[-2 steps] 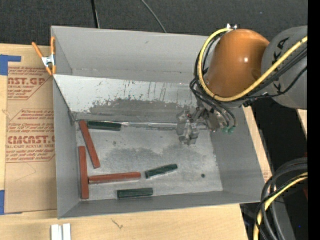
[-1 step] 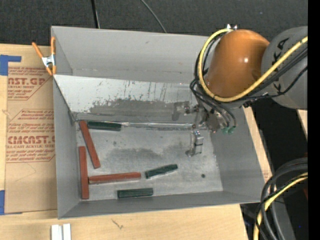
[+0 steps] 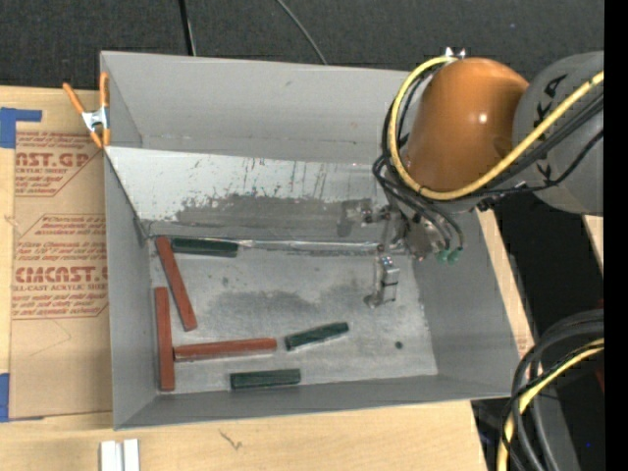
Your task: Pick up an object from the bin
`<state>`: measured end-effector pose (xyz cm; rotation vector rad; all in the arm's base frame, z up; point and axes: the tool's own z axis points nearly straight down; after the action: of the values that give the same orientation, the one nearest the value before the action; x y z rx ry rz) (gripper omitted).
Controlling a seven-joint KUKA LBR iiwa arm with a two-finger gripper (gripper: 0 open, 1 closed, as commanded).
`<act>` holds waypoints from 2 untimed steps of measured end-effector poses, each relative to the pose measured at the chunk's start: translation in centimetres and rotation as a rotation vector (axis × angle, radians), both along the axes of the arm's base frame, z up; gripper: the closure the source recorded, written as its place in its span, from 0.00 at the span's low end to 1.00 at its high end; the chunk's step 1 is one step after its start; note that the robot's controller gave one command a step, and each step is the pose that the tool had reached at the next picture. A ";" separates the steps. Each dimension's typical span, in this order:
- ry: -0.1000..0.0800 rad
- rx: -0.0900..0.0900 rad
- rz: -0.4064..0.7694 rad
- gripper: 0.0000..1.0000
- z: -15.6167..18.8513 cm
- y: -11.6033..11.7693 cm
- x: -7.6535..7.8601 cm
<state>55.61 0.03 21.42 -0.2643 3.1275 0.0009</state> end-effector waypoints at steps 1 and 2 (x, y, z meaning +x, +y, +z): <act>-0.004 0.001 0.016 0.00 -5.7 1.6 -2.3; 0.002 0.000 0.174 1.00 -14.4 -0.1 -1.2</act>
Offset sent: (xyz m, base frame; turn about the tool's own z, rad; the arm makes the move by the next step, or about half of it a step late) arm -0.0119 -0.0020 -0.1442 -0.1746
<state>54.43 -0.10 6.98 -0.5352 3.0948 0.0011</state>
